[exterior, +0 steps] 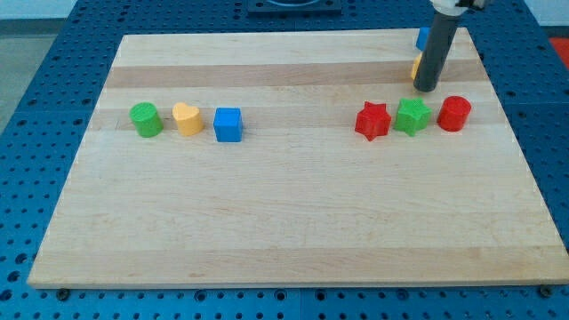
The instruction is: Move the blue cube towards the top center of the board
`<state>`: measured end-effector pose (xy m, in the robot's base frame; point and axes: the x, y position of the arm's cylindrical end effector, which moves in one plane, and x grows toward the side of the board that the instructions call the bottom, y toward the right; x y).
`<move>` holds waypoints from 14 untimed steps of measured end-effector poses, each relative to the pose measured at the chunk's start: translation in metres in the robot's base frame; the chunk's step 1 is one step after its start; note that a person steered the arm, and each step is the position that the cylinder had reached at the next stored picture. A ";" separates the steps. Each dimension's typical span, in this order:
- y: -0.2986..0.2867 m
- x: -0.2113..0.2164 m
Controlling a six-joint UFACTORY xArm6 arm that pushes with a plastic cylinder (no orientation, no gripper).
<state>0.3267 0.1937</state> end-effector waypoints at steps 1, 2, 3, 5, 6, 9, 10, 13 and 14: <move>0.001 -0.013; 0.004 -0.025; 0.006 -0.022; -0.059 -0.001; -0.090 0.016; -0.181 0.100; -0.226 0.133; -0.291 0.106; -0.291 0.082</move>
<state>0.4089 -0.0971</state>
